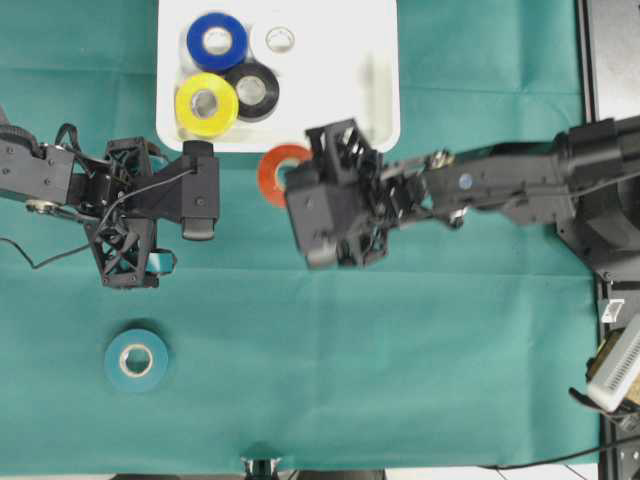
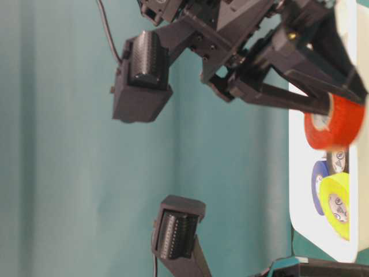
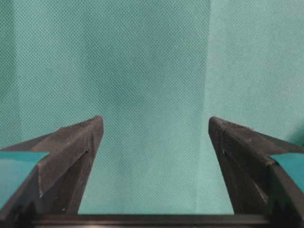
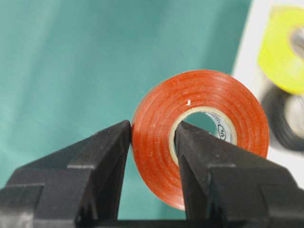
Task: Put the tape alternately from left to right into the white case.
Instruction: 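Close the right gripper on the red roll's inner rim, then carry the red roll into the tray's upper right corner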
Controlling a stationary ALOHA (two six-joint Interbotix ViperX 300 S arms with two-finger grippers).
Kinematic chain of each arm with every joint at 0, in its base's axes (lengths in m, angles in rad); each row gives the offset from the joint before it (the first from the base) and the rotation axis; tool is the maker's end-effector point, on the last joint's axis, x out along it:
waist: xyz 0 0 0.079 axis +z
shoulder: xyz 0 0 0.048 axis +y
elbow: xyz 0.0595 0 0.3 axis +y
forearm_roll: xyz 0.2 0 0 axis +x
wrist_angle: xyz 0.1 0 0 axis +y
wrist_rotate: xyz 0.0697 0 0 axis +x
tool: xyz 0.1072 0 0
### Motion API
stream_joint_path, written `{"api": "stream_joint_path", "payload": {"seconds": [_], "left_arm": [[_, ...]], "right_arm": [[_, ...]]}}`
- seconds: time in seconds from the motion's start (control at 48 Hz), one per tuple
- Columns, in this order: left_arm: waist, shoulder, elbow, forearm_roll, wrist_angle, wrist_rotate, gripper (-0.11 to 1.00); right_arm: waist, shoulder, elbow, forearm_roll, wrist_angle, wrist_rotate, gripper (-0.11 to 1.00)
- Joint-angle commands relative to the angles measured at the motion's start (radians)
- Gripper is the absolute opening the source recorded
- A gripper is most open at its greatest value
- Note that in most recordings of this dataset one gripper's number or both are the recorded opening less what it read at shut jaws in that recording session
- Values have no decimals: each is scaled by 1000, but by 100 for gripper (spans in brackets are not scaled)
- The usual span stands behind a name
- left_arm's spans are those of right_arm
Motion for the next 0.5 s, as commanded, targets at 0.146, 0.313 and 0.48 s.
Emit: {"api": "stream_joint_path", "payload": {"seconds": [0.146, 0.313, 0.48], "left_arm": [[-5, -28, -5, -5, -26, -2, 100], [-5, -28, -5, -3, -29, -2, 100], [-5, -28, -5, -3, -31, -2, 100]], "right_arm": [[-123, -78, 41, -3, -25, -6, 3], [-215, -92, 71, -3, -63, -11, 3], [-302, -92, 86, -5, -87, -17, 3]]}}
